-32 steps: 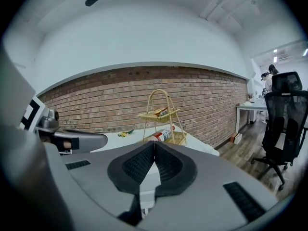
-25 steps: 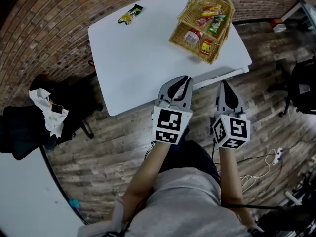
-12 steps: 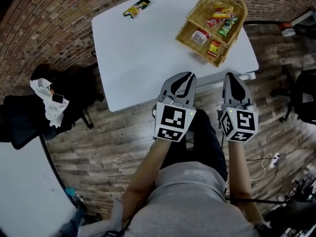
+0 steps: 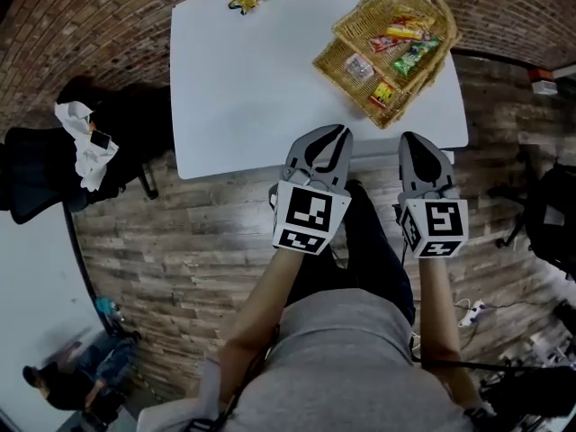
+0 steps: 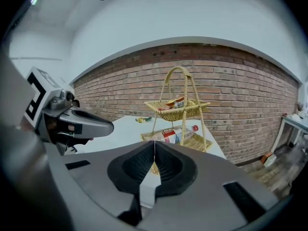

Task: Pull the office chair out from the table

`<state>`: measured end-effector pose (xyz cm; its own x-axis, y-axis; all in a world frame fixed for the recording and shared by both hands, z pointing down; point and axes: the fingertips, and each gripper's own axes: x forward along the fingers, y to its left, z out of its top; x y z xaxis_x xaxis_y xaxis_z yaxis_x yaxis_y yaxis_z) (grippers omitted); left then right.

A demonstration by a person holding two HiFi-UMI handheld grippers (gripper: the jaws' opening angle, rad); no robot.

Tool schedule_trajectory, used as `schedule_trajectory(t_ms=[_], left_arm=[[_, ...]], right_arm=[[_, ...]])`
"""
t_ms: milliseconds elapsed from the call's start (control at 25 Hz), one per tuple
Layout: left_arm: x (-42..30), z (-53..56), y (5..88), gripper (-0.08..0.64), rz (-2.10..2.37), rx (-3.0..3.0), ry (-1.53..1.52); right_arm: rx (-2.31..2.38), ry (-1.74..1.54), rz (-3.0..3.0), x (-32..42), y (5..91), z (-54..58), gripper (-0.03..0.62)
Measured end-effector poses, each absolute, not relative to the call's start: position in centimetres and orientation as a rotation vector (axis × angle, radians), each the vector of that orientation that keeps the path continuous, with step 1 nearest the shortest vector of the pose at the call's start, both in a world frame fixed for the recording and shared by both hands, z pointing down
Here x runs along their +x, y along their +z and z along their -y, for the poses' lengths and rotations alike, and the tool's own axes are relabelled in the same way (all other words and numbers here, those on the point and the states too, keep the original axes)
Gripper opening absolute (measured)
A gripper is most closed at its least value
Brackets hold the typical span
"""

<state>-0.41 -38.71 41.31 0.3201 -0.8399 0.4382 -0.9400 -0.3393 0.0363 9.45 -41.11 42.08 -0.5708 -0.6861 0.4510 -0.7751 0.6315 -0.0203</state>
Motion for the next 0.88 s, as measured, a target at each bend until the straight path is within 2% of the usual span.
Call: schedule_trajectory(t_ms=[440, 720, 880], left_arm=[[2.0, 39.8, 42.8, 0.032, 1.765, 2.119, 0.583], [2.4, 38.0, 44.1, 0.032, 1.733, 2.18, 0.926], [3.3, 37.0, 44.6, 0.032, 1.605, 2.243, 0.951]], right_arm=[[0.679, 0.223, 2.483, 10.4, 43.7, 42.2, 0.017], [0.433, 0.045, 2.387, 9.9, 44.9, 40.7, 0.017], [0.304, 0.007, 2.353, 9.3, 45.5, 39.1, 0.017]])
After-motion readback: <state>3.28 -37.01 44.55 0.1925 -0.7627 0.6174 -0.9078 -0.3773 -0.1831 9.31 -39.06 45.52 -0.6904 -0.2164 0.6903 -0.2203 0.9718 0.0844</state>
